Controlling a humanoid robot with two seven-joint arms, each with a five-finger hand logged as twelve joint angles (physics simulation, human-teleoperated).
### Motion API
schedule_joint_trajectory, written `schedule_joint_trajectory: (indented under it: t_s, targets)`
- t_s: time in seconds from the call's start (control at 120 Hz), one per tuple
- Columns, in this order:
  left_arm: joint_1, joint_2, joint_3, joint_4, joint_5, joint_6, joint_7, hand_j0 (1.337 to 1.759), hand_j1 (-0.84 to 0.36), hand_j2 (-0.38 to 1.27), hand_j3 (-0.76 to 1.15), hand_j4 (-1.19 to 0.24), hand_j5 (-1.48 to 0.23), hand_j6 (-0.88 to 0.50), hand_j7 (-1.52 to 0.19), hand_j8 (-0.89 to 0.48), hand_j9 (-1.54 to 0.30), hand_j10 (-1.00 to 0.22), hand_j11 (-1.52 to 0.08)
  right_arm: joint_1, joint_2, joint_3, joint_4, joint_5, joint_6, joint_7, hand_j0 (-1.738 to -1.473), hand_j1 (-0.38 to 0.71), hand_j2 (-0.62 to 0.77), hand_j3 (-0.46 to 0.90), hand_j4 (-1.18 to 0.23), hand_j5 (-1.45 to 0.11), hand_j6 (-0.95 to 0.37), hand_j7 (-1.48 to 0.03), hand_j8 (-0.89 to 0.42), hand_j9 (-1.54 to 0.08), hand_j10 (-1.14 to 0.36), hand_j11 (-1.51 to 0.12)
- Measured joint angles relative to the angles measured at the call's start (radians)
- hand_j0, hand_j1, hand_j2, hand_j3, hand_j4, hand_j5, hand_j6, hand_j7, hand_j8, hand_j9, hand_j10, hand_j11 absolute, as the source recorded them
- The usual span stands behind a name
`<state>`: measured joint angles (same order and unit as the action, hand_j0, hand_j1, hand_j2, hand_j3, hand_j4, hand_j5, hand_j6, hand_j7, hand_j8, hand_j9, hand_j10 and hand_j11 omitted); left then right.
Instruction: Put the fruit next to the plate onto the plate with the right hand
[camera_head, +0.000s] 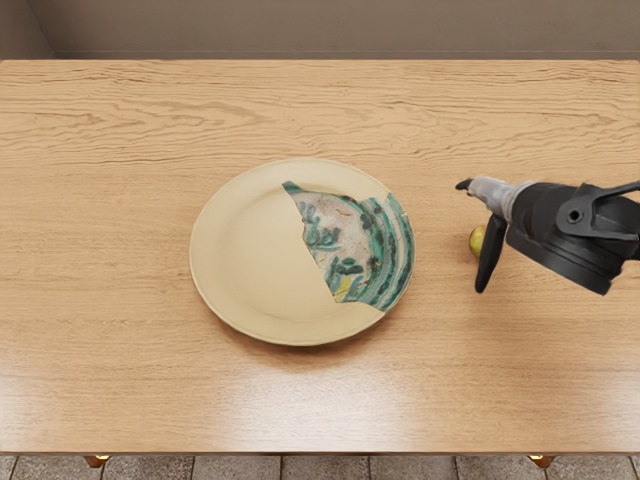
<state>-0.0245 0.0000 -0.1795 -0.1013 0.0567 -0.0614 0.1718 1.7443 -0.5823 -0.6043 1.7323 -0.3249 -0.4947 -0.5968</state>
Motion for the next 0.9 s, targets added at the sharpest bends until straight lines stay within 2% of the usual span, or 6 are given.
schedule_joint_trajectory:
  t_s: [0.183, 0.417, 0.708, 0.9]
  targets:
    - [0.000, 0.000, 0.000, 0.000, 0.000, 0.000, 0.000, 1.658, 0.06, 0.05, 0.00, -0.24, -0.32, -0.24, -0.32, -0.24, -0.32, -0.24, -0.32, -0.001, 0.012, -0.003, 0.001, 0.003, -0.010, -0.012, -1.658, -0.30, -0.01, 0.00, -0.04, -0.05, -0.04, -0.05, -0.04, -0.05, -0.04, -0.05]
    - [0.000, 0.000, 0.000, 0.000, 0.000, 0.000, 0.000, 1.658, 0.06, 0.05, 0.00, -0.24, -0.32, -0.24, -0.32, -0.24, -0.32, -0.24, -0.32, -0.005, 0.079, -0.033, 0.000, 0.007, -0.098, -0.014, -1.658, -0.30, -0.01, 0.00, -0.04, -0.06, -0.05, -0.06, -0.05, -0.06, -0.04, -0.06]
    - [0.000, 0.000, 0.000, 0.000, 0.000, 0.000, 0.000, 1.658, 0.06, 0.05, 0.00, -0.24, -0.32, -0.24, -0.32, -0.24, -0.32, -0.24, -0.32, -0.023, 0.088, -0.037, -0.003, 0.013, -0.115, -0.014, -1.658, -0.13, -0.04, 0.00, -0.18, -0.24, -0.18, -0.24, -0.18, -0.24, -0.18, -0.24]
    - [0.000, 0.000, 0.000, 0.000, 0.000, 0.000, 0.000, 1.658, 0.06, 0.05, 0.00, -0.24, -0.32, -0.24, -0.32, -0.24, -0.32, -0.24, -0.32, -0.024, 0.065, -0.041, -0.006, 0.009, -0.116, -0.014, -1.658, -0.07, -0.05, 0.00, -0.23, -0.30, -0.23, -0.30, -0.23, -0.30, -0.23, -0.30]
